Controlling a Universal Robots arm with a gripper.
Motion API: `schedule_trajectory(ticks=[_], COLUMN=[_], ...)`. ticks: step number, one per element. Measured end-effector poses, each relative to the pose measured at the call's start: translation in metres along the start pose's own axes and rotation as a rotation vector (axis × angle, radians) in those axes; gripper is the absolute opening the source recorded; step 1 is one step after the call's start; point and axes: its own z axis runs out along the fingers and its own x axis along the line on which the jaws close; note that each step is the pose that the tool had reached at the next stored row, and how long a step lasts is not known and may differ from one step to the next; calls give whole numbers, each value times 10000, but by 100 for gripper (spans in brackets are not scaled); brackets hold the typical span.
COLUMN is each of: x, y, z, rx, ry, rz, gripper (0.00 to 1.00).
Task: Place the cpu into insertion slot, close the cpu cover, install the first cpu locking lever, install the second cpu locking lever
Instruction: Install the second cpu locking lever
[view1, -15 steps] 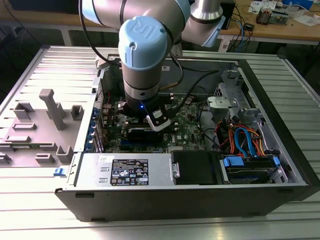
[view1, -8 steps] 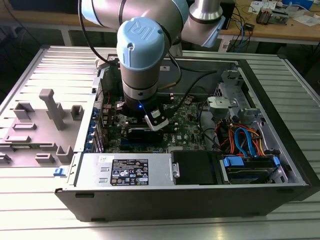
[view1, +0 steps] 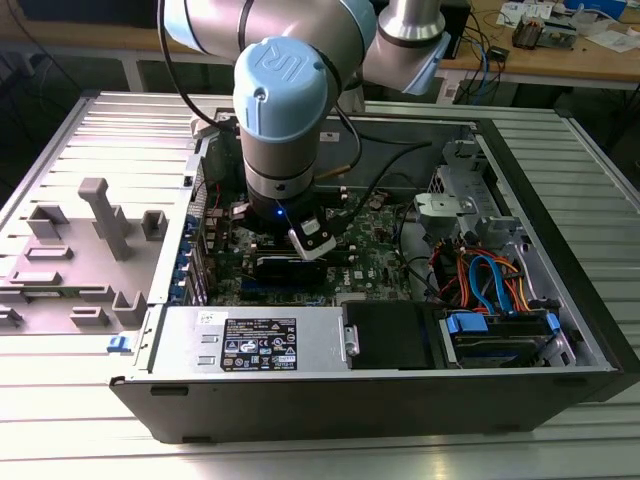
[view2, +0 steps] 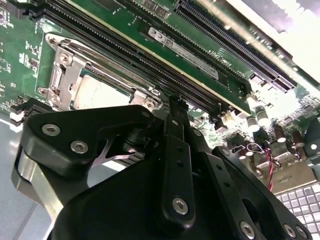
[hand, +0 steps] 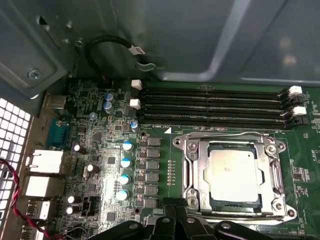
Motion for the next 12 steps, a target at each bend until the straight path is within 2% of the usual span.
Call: schedule_trajectory(ticks=[7, 12], x=[1, 1], y=[-6, -20], z=[33, 31], rx=[-21, 35], ry=[0, -2], rz=[2, 2], gripper=[11, 11])
